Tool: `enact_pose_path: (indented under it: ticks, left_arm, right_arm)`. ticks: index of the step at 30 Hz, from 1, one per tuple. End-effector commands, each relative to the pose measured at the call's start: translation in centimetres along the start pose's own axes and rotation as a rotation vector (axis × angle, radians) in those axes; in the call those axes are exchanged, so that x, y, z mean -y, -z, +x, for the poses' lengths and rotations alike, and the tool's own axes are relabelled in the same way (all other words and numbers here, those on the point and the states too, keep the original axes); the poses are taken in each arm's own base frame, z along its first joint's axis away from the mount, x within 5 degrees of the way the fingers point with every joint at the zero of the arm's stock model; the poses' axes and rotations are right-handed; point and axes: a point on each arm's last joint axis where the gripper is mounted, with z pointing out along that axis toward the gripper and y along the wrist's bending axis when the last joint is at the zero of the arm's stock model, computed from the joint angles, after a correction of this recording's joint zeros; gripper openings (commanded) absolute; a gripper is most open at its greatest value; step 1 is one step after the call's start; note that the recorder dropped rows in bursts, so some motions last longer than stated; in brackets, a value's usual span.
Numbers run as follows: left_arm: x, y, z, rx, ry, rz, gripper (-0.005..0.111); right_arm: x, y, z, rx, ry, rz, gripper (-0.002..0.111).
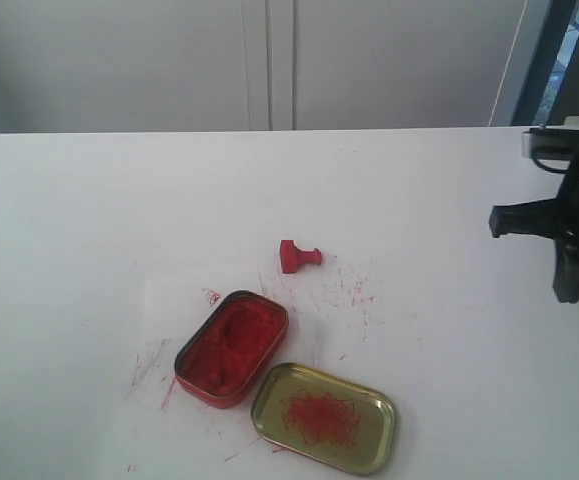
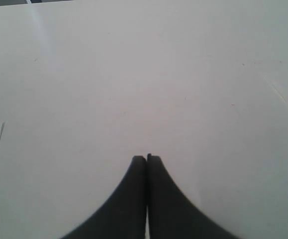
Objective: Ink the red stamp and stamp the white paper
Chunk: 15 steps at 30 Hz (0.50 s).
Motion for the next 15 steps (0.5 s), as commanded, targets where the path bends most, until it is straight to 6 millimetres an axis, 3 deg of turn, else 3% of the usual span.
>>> enact_pose_path:
  ticks: [1,8,15]
  left_arm:
    - [0.0,0.0,-0.1,-0.005,0.000,-0.002,0.000]
    - [0.0,0.0,-0.1,-0.005,0.000,-0.002,0.000]
    - [0.0,0.0,-0.1,-0.005,0.000,-0.002,0.000]
  right_arm:
    - [0.9,2.5,2.1,0.148,-0.019,0.014,0.000]
    - [1.4,5.5,5.6,0.337,-0.013,-0.019,0.000]
    - [1.8,7.2,9.0,0.562,0.019,-0.050,0.000]
